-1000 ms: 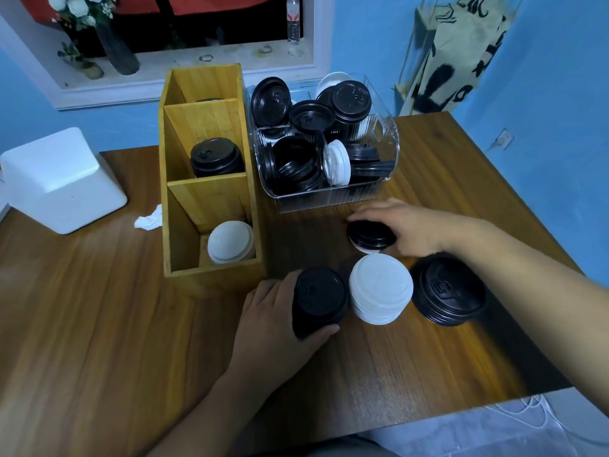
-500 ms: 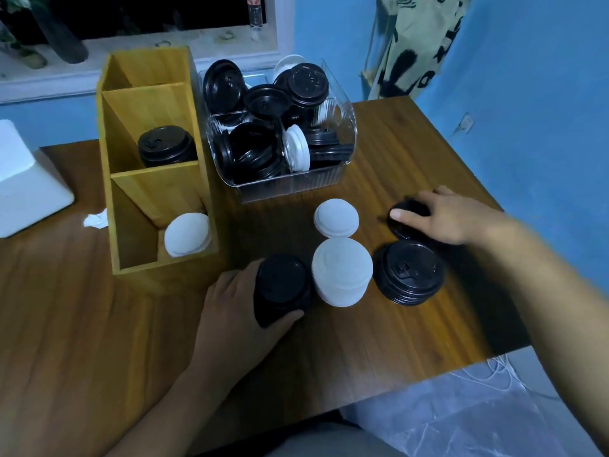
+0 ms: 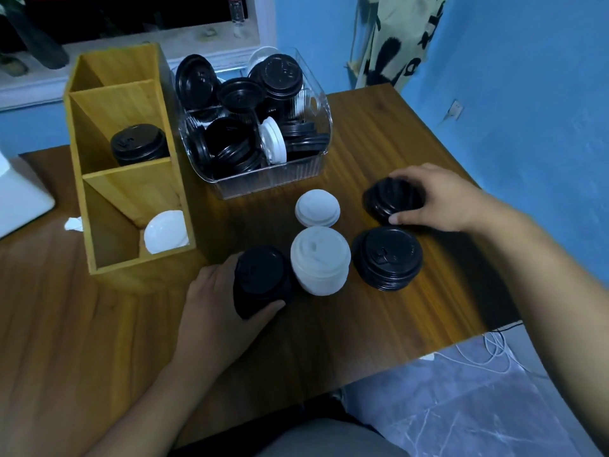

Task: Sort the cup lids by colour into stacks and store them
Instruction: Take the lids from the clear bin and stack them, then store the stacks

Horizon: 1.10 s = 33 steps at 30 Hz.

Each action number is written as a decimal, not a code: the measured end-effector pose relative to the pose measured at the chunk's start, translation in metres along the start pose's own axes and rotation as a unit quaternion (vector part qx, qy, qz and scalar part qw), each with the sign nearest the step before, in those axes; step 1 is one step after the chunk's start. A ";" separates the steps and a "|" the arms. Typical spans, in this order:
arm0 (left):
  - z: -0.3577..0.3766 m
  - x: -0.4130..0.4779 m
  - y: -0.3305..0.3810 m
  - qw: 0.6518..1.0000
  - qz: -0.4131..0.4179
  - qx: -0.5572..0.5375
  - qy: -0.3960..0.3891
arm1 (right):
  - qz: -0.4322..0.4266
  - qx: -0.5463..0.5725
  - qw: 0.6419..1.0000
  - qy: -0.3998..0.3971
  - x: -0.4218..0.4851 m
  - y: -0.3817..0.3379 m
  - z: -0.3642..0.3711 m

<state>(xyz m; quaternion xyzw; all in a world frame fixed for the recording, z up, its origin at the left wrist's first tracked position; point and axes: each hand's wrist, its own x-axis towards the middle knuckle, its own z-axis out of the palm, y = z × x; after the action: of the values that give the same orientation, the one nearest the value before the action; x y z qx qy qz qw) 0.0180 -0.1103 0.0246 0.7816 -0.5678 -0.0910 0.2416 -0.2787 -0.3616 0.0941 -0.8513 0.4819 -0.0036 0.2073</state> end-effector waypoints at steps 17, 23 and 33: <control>-0.001 0.000 0.002 1.000 -0.003 0.004 -0.010 | -0.074 -0.040 0.993 -0.078 -0.076 -0.039 0.029; 0.001 0.001 -0.001 1.000 -0.002 0.010 -0.012 | -0.062 -0.121 0.986 -0.095 -0.083 -0.043 0.048; 0.002 0.001 -0.004 1.000 0.002 0.013 -0.011 | -0.146 -0.002 0.987 -0.070 -0.003 -0.071 0.001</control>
<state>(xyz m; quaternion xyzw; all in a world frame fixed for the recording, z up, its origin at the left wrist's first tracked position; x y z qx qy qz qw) 0.0205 -0.1110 0.0207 0.7825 -0.5730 -0.0919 0.2256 -0.2216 -0.3263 0.1189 -0.9112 0.3369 0.0266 0.2357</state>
